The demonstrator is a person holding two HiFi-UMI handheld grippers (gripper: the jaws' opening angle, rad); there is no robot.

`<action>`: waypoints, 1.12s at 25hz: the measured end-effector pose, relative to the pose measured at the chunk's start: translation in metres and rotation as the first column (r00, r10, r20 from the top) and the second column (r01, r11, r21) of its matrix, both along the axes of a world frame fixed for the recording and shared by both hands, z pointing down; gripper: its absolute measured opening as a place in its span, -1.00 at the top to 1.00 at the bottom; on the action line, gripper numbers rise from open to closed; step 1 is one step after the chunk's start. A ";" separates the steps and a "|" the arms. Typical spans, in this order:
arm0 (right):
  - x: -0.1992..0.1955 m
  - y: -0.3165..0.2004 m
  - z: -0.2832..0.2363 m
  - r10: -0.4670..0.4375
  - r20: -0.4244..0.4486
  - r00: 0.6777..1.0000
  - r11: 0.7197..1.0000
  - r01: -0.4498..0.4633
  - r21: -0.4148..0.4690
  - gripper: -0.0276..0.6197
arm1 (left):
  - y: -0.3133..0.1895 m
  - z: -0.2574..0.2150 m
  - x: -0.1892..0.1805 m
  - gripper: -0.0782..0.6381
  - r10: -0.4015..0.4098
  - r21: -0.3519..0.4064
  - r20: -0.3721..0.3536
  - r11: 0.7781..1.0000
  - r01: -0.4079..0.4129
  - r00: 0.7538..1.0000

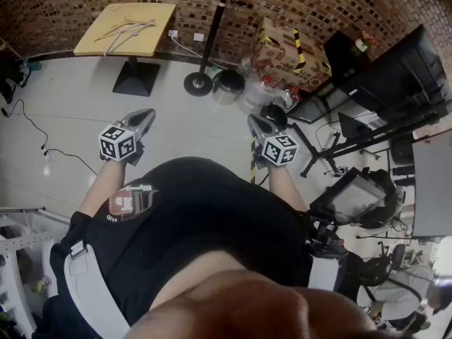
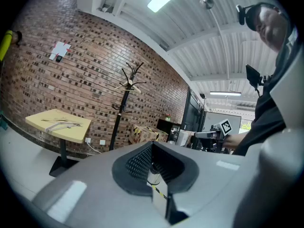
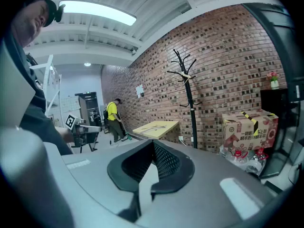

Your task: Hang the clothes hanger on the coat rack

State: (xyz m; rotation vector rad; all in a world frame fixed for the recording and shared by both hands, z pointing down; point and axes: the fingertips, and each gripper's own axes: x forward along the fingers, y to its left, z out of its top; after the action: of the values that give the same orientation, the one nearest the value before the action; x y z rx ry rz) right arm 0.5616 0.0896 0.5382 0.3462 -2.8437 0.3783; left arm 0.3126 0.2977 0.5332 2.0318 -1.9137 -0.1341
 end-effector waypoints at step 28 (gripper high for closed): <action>-0.005 -0.055 0.034 -0.041 -0.058 0.997 0.999 0.042 0.031 0.87 | -0.077 0.024 0.014 0.78 0.043 -0.012 -0.028 0.999 -0.043 0.999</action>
State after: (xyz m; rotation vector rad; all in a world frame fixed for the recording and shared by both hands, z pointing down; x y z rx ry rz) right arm 0.5563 0.0345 0.5718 0.2989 -2.7985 0.3099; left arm 0.3262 0.2203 0.5572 2.0508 -1.8482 -0.1388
